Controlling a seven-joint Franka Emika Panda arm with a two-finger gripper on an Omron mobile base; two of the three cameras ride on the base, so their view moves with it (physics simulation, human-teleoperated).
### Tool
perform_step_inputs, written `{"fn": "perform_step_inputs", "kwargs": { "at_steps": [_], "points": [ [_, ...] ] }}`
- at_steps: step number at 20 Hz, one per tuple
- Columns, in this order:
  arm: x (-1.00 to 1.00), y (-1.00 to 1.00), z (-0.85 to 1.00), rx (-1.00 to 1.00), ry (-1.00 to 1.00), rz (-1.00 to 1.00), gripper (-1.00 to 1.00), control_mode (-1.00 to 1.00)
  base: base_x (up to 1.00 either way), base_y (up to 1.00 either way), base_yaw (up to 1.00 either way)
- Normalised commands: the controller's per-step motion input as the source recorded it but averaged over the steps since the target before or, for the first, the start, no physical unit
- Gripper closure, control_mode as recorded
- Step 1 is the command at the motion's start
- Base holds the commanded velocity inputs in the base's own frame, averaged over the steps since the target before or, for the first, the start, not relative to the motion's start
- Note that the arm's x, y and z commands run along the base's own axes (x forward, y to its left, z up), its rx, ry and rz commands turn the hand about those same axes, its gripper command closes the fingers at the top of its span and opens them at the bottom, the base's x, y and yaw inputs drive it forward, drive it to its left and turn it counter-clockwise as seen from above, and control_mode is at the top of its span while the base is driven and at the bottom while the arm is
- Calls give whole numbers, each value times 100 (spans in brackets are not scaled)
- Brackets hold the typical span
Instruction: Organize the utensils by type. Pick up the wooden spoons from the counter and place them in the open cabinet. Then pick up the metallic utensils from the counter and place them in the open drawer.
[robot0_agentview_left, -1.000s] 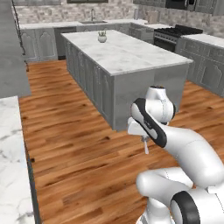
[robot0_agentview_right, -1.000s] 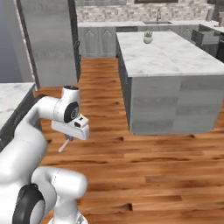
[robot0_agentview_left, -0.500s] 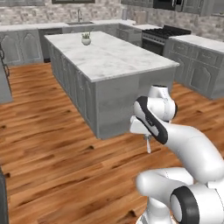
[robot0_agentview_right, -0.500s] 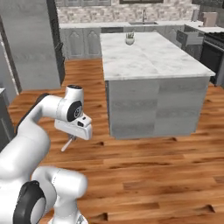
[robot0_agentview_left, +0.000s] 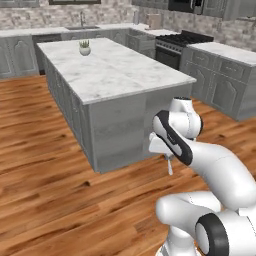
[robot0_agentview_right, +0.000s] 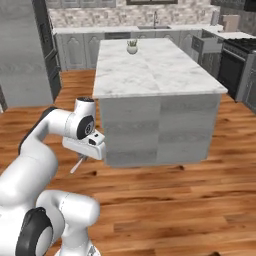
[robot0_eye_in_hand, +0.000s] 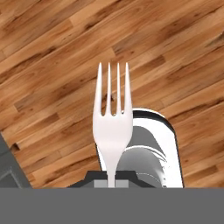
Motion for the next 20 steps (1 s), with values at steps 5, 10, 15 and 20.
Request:
{"fn": "perform_step_inputs", "kwargs": {
  "at_steps": [5,10,15,20],
  "points": [
    [0,0,0,0,0,0,100,100,74,-59,0],
    [0,0,0,0,0,0,100,100,60,-61,0],
    [0,0,0,0,0,0,100,100,51,-64,0],
    [0,0,0,0,0,0,100,100,52,-65,0]
  ]
}}
